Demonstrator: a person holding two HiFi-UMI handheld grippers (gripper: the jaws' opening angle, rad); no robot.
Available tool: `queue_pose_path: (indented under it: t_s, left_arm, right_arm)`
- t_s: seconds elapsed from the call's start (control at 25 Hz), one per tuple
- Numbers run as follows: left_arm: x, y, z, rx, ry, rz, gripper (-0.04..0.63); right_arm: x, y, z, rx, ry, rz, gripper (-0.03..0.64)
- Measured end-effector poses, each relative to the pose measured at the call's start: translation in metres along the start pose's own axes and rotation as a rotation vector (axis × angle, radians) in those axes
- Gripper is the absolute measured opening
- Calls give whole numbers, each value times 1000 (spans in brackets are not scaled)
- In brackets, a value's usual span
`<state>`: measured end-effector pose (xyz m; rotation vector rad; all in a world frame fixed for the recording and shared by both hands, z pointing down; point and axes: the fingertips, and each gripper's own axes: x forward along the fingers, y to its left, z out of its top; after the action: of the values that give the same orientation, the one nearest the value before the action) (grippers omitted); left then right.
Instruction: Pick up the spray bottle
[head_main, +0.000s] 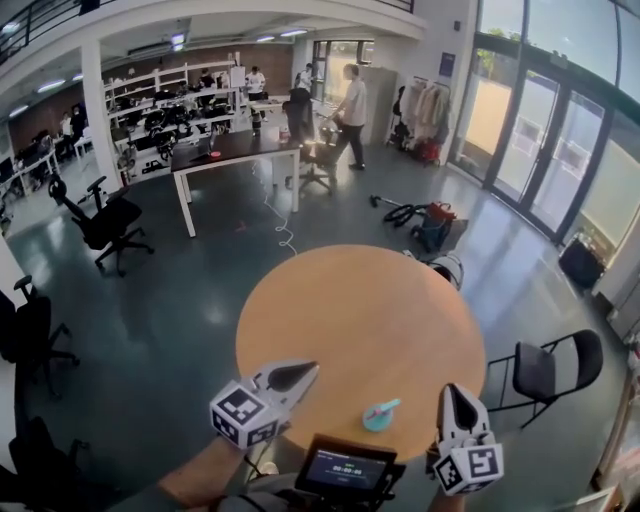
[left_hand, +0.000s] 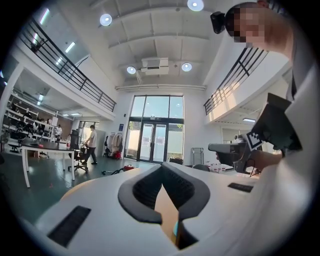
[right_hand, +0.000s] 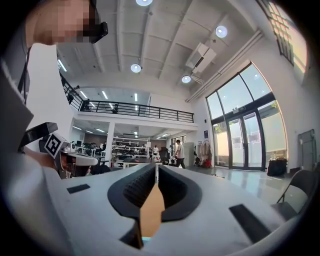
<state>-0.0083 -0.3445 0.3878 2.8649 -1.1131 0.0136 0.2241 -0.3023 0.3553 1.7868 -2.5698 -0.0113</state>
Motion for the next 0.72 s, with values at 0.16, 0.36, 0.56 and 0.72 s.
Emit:
queue_pose_path:
  t_s: [0.16,0.36,0.56,0.72]
  left_arm:
    - [2,6,-5,-18,14,-15,0]
    - [3,15,-17,-37,37,-26,2]
    - [5,17,-28,-55,67,-37,77]
    - [6,20,-35,-54,81,-32,77]
  right_arm:
    - [2,1,-8,16,23,1,71]
    - [-1,0,-28,30,71,-12,138]
    - [-8,-4,-44,36,95,-5,219]
    - [-10,-8,-59,53,121,-9,239]
